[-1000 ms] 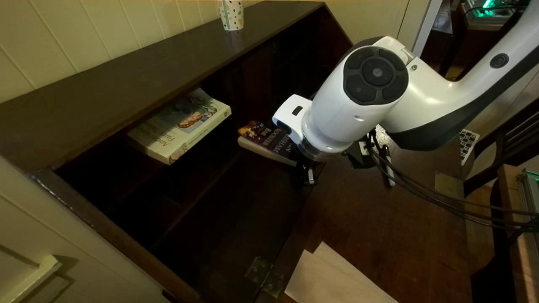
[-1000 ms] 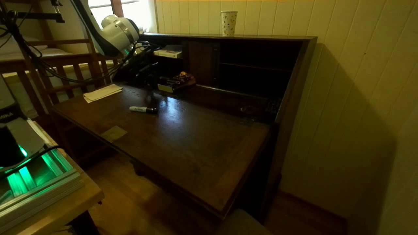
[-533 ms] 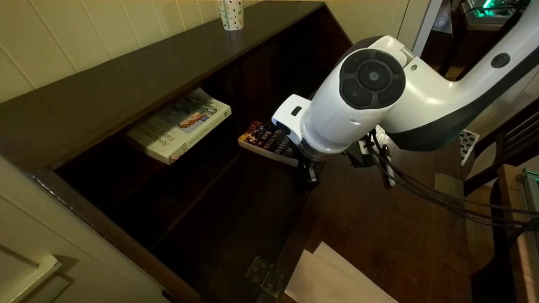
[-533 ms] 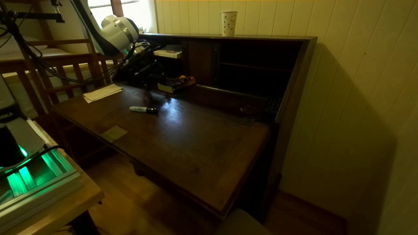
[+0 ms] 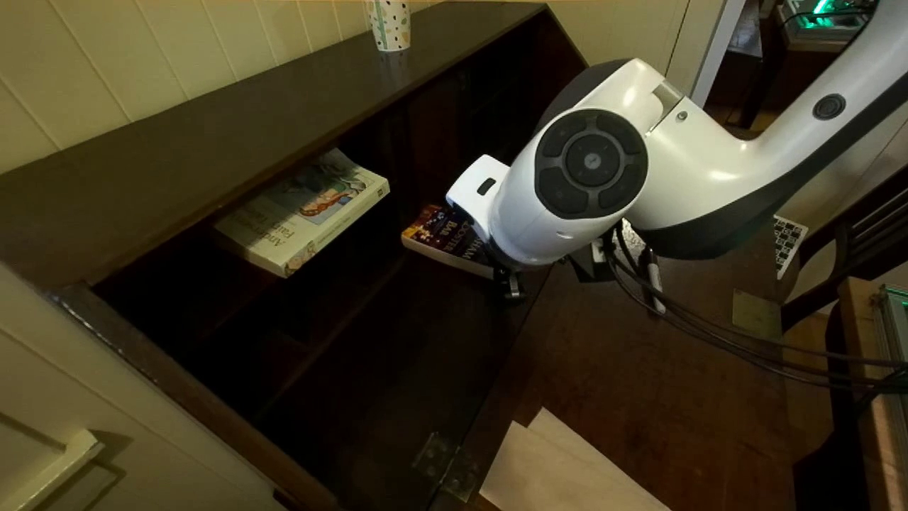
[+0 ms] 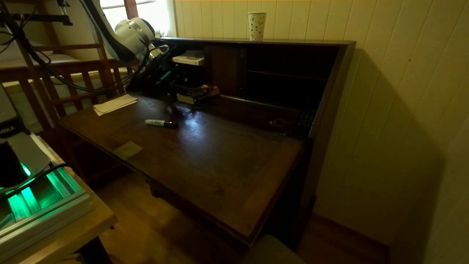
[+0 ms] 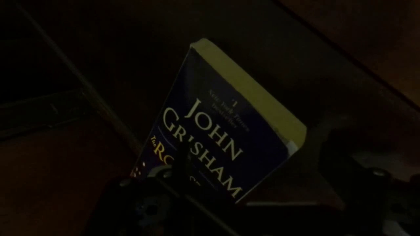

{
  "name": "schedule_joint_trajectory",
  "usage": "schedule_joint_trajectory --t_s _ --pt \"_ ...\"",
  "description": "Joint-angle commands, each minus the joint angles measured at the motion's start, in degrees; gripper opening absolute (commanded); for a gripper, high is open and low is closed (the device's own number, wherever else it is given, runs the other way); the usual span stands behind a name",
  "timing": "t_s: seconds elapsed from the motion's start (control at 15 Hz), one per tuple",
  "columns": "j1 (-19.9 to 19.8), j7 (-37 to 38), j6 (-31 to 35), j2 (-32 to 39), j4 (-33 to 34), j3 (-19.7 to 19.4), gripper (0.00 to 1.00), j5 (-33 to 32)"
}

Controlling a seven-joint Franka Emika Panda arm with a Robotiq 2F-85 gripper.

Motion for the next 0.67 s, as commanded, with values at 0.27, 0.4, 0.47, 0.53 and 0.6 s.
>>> schedule_joint_trajectory --t_s 0.27,0.4,0.47,0.53,0.6 --pt "5.42 6.15 -8.66 5.60 6.40 -2.09 1.00 -3.56" --pt "5.81 6.07 -11.03 6.83 7.54 -2.37 0.97 -3.33" --pt "5.90 6.21 -11.91 7.36 8.06 -2.46 0.81 -3.32" --pt "5.97 6.23 -12.68 7.81 8.54 -2.47 0.72 -3.21" --pt "5.90 6.17 -13.00 8.26 8.91 -2.45 0.70 -3.10"
